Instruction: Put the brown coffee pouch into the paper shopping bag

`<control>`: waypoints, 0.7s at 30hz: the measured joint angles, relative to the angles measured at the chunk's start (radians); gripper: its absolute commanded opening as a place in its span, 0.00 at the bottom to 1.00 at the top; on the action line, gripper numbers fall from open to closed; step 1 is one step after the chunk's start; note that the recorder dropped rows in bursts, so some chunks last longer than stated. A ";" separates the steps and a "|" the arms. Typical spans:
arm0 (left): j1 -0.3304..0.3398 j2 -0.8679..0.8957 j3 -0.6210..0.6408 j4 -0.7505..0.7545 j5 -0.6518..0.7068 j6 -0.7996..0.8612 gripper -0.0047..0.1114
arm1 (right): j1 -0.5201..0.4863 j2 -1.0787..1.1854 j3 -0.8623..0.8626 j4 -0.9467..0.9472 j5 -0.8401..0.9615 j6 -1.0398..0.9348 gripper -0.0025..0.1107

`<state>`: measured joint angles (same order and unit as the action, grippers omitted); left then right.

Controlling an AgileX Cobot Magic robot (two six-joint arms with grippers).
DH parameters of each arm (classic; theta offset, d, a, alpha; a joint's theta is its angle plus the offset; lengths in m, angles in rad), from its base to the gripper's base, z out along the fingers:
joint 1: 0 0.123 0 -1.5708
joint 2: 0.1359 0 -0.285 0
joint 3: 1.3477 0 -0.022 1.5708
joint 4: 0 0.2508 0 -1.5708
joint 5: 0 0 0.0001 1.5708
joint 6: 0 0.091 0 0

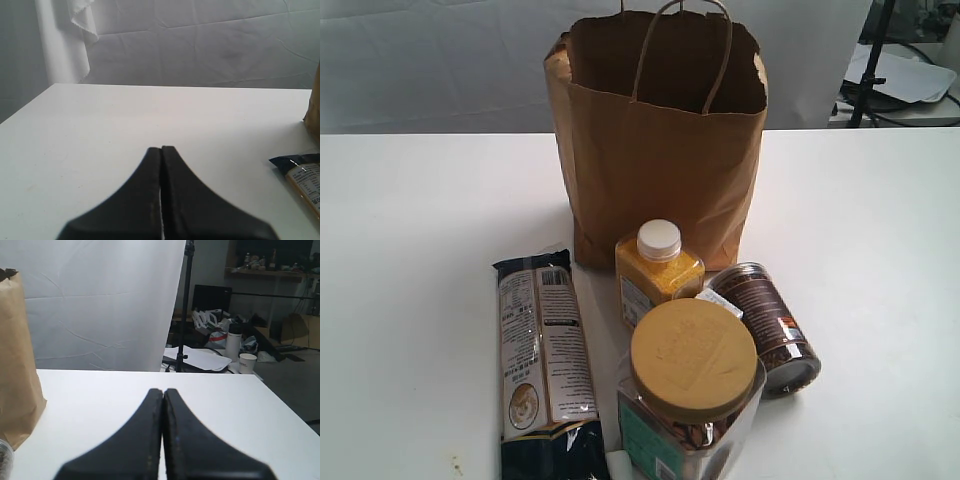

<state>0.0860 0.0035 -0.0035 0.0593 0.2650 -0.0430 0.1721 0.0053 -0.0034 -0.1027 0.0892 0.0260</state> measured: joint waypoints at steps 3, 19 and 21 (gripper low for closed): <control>0.000 0.000 0.000 0.000 0.000 0.000 0.04 | 0.027 0.000 0.000 0.000 0.000 0.000 0.02; 0.000 0.000 0.000 0.000 0.000 0.000 0.04 | 0.037 0.000 0.000 0.000 0.000 0.000 0.02; 0.000 0.000 0.000 0.000 0.000 0.000 0.04 | 0.037 0.000 0.000 0.000 0.000 0.000 0.02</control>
<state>0.0860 0.0035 -0.0035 0.0593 0.2650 -0.0430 0.2095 0.0053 -0.0034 -0.1027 0.0892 0.0260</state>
